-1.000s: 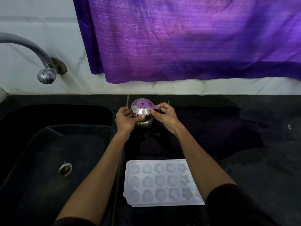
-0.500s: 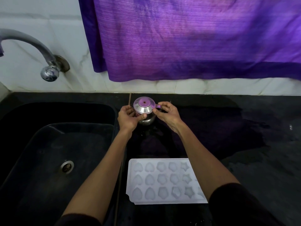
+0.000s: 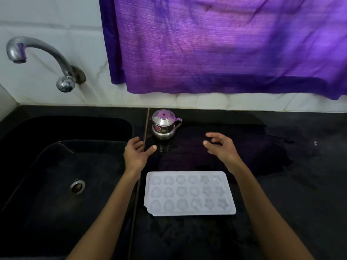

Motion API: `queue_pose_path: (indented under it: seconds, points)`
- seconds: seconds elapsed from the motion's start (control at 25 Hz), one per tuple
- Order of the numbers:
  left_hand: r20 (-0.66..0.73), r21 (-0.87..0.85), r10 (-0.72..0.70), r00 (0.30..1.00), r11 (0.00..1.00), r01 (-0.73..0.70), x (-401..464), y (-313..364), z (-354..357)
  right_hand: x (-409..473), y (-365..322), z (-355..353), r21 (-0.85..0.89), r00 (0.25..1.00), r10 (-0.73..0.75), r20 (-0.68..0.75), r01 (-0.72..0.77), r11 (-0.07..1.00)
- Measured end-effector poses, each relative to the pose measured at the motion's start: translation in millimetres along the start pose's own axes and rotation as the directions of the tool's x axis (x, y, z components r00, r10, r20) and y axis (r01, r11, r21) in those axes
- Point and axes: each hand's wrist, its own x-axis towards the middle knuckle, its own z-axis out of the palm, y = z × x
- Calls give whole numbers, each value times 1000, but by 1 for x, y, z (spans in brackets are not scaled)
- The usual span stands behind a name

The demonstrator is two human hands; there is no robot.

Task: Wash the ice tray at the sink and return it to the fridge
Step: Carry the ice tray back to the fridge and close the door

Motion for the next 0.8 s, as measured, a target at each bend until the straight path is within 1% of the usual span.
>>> queue_pose_path:
  seconds: [0.12,0.2,0.28,0.36,0.48,0.56,0.64,0.8]
  points:
    - [-2,19,15,1000,1000,-15,-25,-7,-17,-31,13,-25,-103,1000,-22,-17,20,995]
    - [10,72,29,1000,997,-30,-41,-13,-27,-49,22,-38,-143,999,-14,-38,8,990]
    - [37,136,35,999,990,-40,-52,-21,-36,-64,31,-48,-160,997,26,-73,-37,986]
    - [75,178,13,997,984,-26,-61,-30,-41,-77,39,-56,-167,989,120,-83,-132,977]
    - [126,205,-52,991,978,25,-71,-42,-43,-90,48,-60,-179,956,292,-27,-292,940]
    - [150,217,-89,985,975,55,-77,-48,-43,-97,52,-59,-184,929,367,36,-355,917]
    - [162,227,-113,980,971,75,-81,-51,-44,-101,55,-58,-182,913,401,80,-382,906]
    - [179,213,-179,967,967,139,-84,-53,-45,-106,59,-58,-150,904,404,141,-384,911]
